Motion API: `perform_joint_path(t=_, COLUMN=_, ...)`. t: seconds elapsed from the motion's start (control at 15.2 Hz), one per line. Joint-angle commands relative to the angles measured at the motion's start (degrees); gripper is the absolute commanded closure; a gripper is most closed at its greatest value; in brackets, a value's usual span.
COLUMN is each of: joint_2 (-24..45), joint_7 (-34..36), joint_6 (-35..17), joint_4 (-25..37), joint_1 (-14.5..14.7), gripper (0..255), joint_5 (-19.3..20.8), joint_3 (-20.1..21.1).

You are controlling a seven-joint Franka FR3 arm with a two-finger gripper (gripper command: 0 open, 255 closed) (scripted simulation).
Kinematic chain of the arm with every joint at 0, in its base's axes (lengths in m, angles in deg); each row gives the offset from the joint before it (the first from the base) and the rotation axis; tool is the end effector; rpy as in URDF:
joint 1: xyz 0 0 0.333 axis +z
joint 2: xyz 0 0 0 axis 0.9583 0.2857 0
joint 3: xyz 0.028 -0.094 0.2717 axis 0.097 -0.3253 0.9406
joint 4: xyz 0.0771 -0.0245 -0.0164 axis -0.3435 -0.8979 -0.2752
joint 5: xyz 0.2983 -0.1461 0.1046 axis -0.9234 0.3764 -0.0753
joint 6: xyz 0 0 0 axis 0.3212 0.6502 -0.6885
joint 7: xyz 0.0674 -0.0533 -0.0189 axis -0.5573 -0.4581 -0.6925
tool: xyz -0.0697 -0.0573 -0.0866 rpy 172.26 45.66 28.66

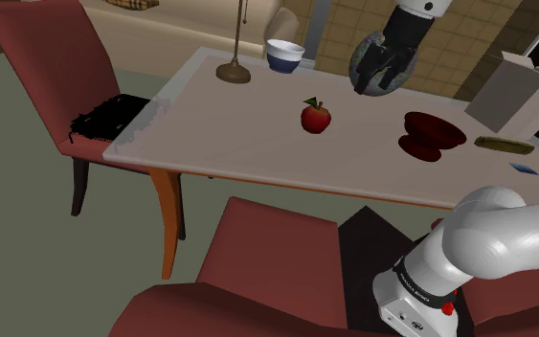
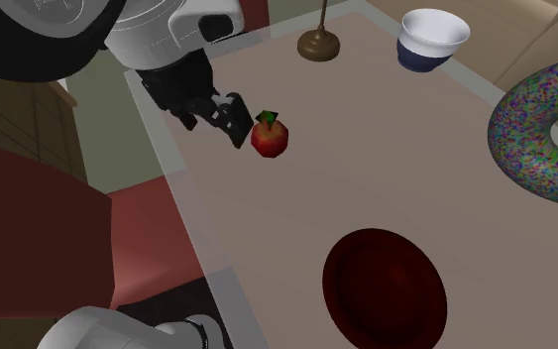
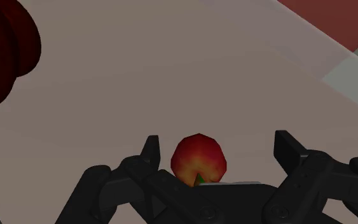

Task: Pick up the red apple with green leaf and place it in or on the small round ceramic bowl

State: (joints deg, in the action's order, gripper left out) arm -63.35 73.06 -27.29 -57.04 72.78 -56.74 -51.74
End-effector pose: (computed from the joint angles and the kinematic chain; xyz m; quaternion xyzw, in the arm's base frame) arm 0.2972 0.0071 0.5856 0.9957 -0.0579 0.0635 0.0353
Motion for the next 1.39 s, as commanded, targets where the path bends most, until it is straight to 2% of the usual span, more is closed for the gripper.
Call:
perform_joint_path(t=0.0, joint_2=0.0, joint_7=0.0, joint_6=0.0, joint_4=0.0, joint_1=0.0, gripper=0, joint_5=0.0, joint_3=0.0)
perform_joint_path(t=0.4, joint_2=11.7, joint_7=-2.01, joint_6=-8.43, joint_4=3.03, joint_1=-0.27, gripper=0, joint_5=0.31, joint_3=-1.63)
perform_joint_path(t=0.79, joint_2=24.28, joint_7=-4.13, joint_6=-14.91, joint_4=8.86, joint_1=-0.41, gripper=0, joint_5=0.0, joint_3=-2.95)
perform_joint_path(t=1.32, joint_2=25.98, joint_7=-4.16, joint_6=-20.98, joint_4=4.48, joint_1=-0.53, gripper=0, joint_5=0.11, joint_3=-3.15)
